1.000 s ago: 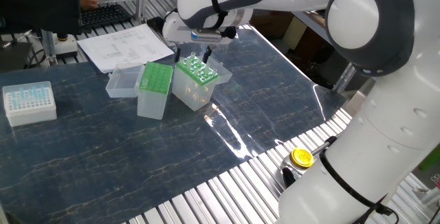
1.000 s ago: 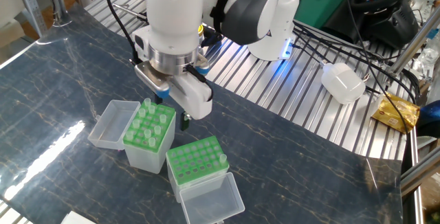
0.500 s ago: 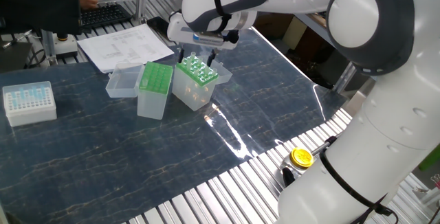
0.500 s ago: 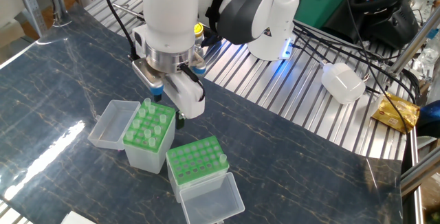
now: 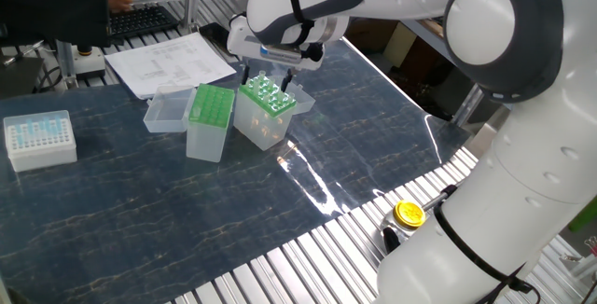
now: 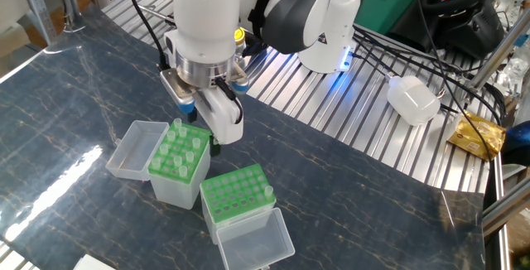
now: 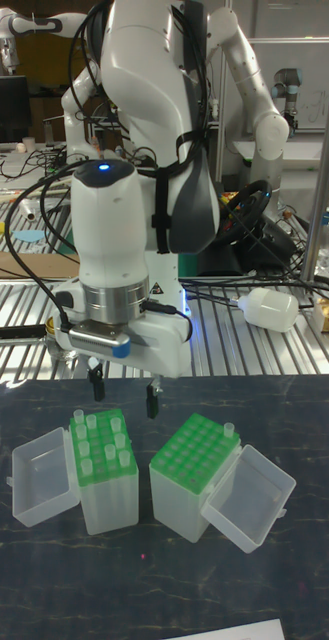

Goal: Transfer all large pipette tips from one holder to another

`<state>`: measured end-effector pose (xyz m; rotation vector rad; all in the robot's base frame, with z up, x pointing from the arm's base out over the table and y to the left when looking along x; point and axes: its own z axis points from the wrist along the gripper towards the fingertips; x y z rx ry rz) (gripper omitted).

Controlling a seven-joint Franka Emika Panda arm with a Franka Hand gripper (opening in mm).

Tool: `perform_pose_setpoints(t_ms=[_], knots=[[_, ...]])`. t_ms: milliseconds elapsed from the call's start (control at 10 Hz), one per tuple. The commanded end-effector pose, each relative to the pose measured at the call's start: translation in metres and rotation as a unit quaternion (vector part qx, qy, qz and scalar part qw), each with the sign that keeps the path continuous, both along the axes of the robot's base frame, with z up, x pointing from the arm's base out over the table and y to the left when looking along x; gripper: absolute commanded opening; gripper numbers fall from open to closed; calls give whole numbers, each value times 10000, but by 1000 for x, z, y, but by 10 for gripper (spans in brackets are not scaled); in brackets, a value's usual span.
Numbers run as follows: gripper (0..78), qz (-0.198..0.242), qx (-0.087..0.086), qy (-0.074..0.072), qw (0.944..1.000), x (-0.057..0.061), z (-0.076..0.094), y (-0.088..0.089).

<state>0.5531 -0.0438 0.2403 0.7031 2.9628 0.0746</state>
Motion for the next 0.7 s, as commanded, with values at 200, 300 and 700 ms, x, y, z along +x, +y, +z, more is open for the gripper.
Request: perform_pose_setpoints(t_ms=[200,300,700], knots=[[774,-133,18,71,9999,-1,1,1],[774,-135,12,76,9999,-1,1,1],[13,-167,3,92,9998,-1,1,1]])
